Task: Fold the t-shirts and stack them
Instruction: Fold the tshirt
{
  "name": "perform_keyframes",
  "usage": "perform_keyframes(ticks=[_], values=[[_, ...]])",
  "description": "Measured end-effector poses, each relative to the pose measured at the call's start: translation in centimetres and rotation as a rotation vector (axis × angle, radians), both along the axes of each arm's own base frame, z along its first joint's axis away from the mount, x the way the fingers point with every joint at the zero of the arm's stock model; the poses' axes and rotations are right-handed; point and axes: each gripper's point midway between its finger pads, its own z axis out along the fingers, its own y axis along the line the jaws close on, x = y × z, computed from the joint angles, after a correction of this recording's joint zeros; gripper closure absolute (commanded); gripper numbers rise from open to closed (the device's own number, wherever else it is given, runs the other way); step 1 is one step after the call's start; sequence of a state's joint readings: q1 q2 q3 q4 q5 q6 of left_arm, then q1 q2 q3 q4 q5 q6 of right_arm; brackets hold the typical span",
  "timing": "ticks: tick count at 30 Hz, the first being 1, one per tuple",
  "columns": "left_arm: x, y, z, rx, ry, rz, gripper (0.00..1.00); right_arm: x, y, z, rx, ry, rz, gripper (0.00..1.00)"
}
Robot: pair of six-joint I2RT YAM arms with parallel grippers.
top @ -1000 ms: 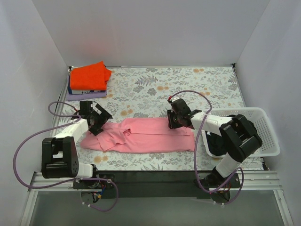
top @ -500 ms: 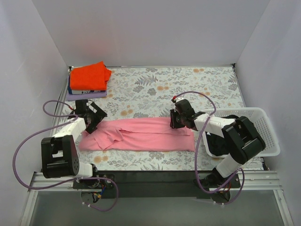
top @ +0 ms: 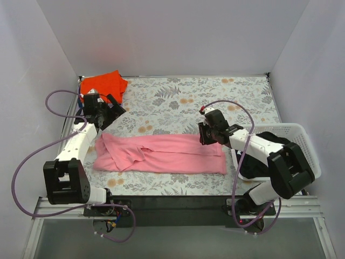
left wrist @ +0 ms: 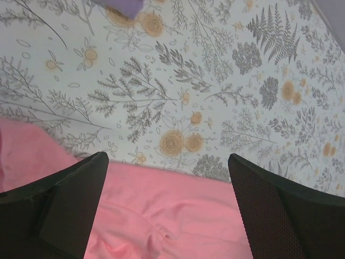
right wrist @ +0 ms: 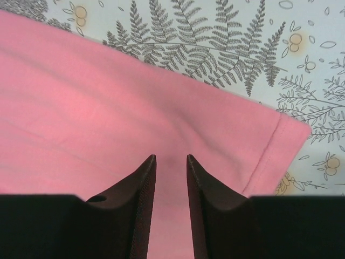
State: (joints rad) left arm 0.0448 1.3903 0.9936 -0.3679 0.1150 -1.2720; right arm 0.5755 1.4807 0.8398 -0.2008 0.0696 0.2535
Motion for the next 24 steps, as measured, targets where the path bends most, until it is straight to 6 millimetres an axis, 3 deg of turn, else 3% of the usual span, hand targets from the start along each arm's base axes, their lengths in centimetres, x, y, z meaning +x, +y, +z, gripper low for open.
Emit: perform_keyframes(ticks=[4,12,19,24], values=[[-1.8,-1.6,-0.3,-0.029,0.036,-0.026,0.07,0.2,0.2,1.7,0.017,-0.041,0.017,0.64],[-7.6,-3.7,-7.3,-0.061,0.259,-0.05,0.07,-0.7,0.1,0.2,-0.018,0.001,0.036,0.66],[-8.2,-3.7,-9.7,-0.062,0.318,-0.042,0.07,-2.7,-0.7,-3.4,-0.081,0.093,0.043,0.67],[-7.2,-4.3,-11.1,-0.045,0.339,-0.057,0.07,-2.7,-0.4,-3.6,-0.065,0.088,0.031,0.67]])
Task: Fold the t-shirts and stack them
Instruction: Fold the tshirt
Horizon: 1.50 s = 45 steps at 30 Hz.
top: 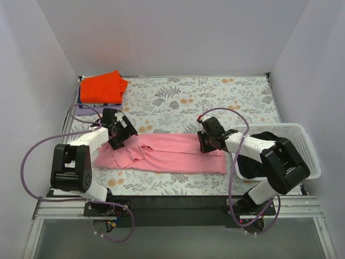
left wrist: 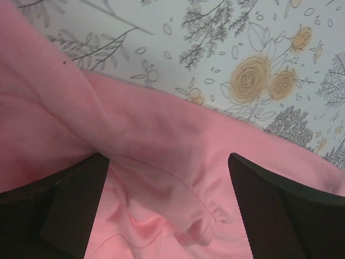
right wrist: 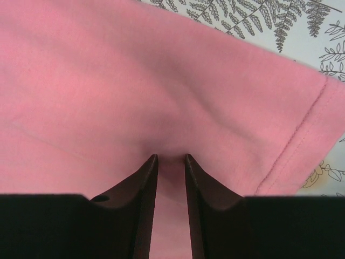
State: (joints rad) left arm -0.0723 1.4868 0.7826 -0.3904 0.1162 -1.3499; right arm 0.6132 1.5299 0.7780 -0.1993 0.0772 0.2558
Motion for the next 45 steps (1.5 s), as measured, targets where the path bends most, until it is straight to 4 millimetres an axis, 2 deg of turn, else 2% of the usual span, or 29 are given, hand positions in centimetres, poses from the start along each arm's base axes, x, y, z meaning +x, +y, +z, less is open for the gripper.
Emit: perform_keyframes(ticks=[3,6,10,19,23,26,29,32,34,36,39,43,45], values=[[2.1,-1.3,-0.1,0.019,-0.01,-0.04,0.07,-0.1,0.2,0.0,0.009,-0.009,-0.007,0.67],[6.0,-3.8,0.0,0.037,-0.048,-0.101,0.07,-0.3,0.5,0.0,0.013,-0.017,-0.014,0.68],[10.2,-6.9,0.1,0.059,-0.111,-0.173,0.07,-1.4,1.2,0.1,0.023,-0.012,-0.009,0.68],[18.3,-11.9,0.4,0.088,-0.223,-0.319,0.07,-6.5,1.8,0.1,0.029,0.073,0.009,0.68],[20.9,-15.2,0.5,0.091,-0.288,-0.428,0.07,-9.0,2.6,0.1,0.027,0.114,0.029,0.68],[21.9,-18.3,0.8,0.071,-0.329,-0.517,0.07,-11.2,3.6,0.1,0.03,0.144,0.06,0.68],[21.9,-21.3,1.1,0.047,-0.355,-0.6,0.07,-12.7,4.3,0.2,0.025,0.162,0.083,0.68],[21.1,-23.2,1.5,0.029,-0.354,-0.656,0.07,-13.5,4.3,0.7,0.003,0.181,0.091,0.68],[20.8,-23.9,2.1,0.028,-0.357,-0.675,0.06,-13.2,4.4,1.5,-0.002,0.168,0.087,0.67],[20.8,-23.9,2.8,0.039,-0.364,-0.674,0.04,-12.6,4.8,2.5,0.008,0.139,0.083,0.67],[20.8,-22.7,4.1,0.071,-0.352,-0.635,0.04,-11.5,5.1,4.0,0.022,0.075,0.083,0.67],[20.8,-20.4,5.4,0.095,-0.313,-0.541,0.04,-10.7,4.6,3.8,-0.016,0.038,0.082,0.67],[20.5,-18.9,5.0,0.098,-0.28,-0.489,0.05,-10.7,4.3,3.3,-0.03,0.034,0.081,0.67]])
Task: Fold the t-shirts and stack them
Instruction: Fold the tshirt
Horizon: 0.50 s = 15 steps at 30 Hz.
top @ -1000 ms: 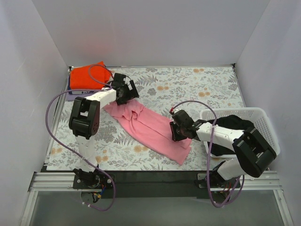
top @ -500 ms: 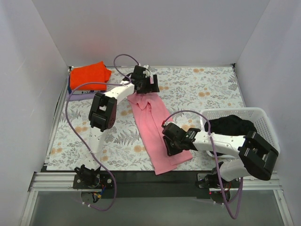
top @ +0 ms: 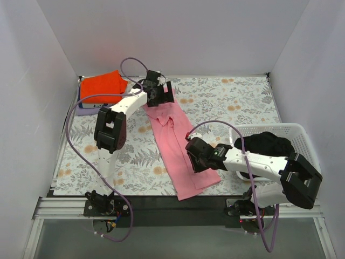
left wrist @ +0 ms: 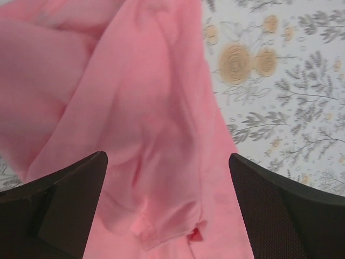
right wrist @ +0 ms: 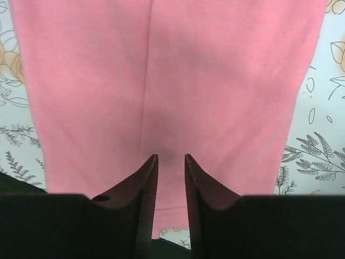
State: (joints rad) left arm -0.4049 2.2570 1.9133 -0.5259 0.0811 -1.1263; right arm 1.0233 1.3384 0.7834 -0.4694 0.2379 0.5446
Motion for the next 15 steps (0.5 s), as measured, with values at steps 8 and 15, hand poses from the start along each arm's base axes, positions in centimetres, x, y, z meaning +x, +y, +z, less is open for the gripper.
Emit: perform_keyframes(ticks=[8,15], values=[[-1.3,3.4,-4.2,0.018,0.118,0.117,0.05,-1.2,-2.0,-2.8,-0.049,0.034,-0.007,0.68],[0.2,3.2,-4.7,0.014,0.102,0.138,0.05,-1.8,-1.3,-3.2,-0.006,0.056,-0.009,0.68]])
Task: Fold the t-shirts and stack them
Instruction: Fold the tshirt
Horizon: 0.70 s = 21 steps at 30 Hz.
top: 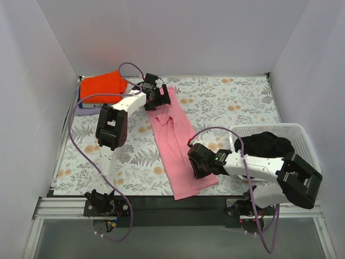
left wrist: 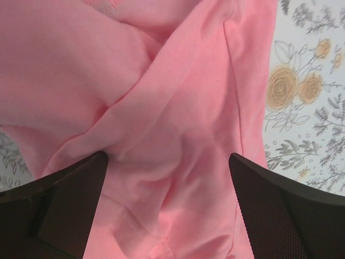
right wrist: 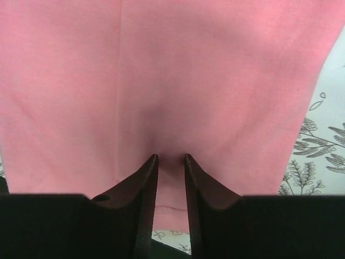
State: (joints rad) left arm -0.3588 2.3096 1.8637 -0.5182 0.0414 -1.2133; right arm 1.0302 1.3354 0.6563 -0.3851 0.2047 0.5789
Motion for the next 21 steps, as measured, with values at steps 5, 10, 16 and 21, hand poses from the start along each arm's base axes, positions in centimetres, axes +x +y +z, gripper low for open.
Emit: perform_keyframes(ticks=[5,10,16,21], values=[[2.3,-0.9,0.3,-0.02,-0.058,-0.021,0.05,-0.9,1.5,0.0,0.038,0.019,0.027,0.68],[5.3,-2.1,0.4,-0.043,-0.134,-0.052,0.05,-1.0,3.4,0.1,0.059,0.037,0.044,0.68],[8.1,-3.5,0.7,-0.082,-0.214,-0.097,0.05,-0.4,5.0,0.2,0.068,0.04,0.043,0.68],[9.6,-3.5,0.8,-0.104,-0.265,-0.116,0.04,0.0,5.8,0.3,0.063,0.043,0.042,0.68]])
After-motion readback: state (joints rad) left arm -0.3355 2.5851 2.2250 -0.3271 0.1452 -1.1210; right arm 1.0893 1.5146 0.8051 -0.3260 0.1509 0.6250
